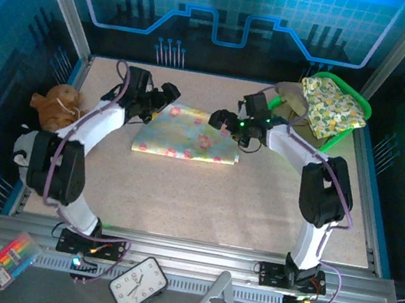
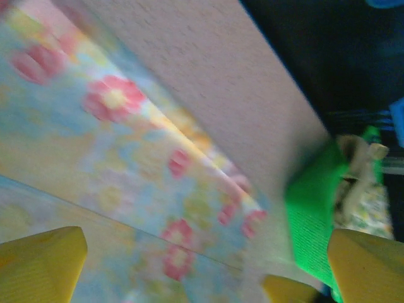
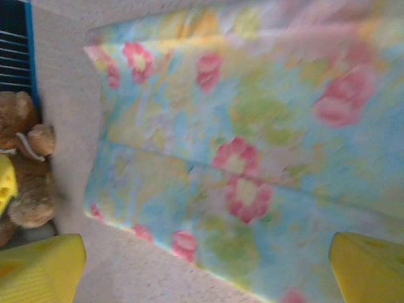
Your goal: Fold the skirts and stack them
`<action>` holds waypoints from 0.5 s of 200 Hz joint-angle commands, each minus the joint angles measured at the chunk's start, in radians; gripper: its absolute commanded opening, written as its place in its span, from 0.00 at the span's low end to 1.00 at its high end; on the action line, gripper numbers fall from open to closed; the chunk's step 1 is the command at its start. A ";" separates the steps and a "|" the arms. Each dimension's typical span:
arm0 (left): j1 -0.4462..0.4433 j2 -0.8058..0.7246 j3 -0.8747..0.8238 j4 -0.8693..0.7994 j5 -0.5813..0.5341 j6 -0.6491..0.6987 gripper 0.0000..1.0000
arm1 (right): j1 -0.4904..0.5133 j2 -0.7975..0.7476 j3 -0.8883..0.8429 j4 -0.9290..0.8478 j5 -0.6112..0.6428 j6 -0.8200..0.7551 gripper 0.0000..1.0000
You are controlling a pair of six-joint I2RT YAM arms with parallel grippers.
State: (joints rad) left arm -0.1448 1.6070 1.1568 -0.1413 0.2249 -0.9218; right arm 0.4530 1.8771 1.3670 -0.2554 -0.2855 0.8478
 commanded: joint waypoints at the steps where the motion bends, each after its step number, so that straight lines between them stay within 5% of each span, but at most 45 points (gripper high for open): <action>1: -0.013 0.028 -0.142 0.218 0.121 -0.244 0.99 | 0.025 0.019 -0.057 0.171 -0.065 0.146 1.00; 30: -0.009 0.074 -0.183 0.302 0.112 -0.305 0.99 | 0.039 0.078 -0.047 0.199 -0.071 0.159 1.00; 100: 0.082 0.184 -0.265 0.167 -0.060 -0.118 0.99 | -0.001 0.190 -0.106 0.155 -0.044 0.122 1.00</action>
State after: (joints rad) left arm -0.0875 1.7393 0.9169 0.0807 0.2485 -1.1336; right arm 0.4774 2.0235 1.2789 -0.0544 -0.3489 0.9943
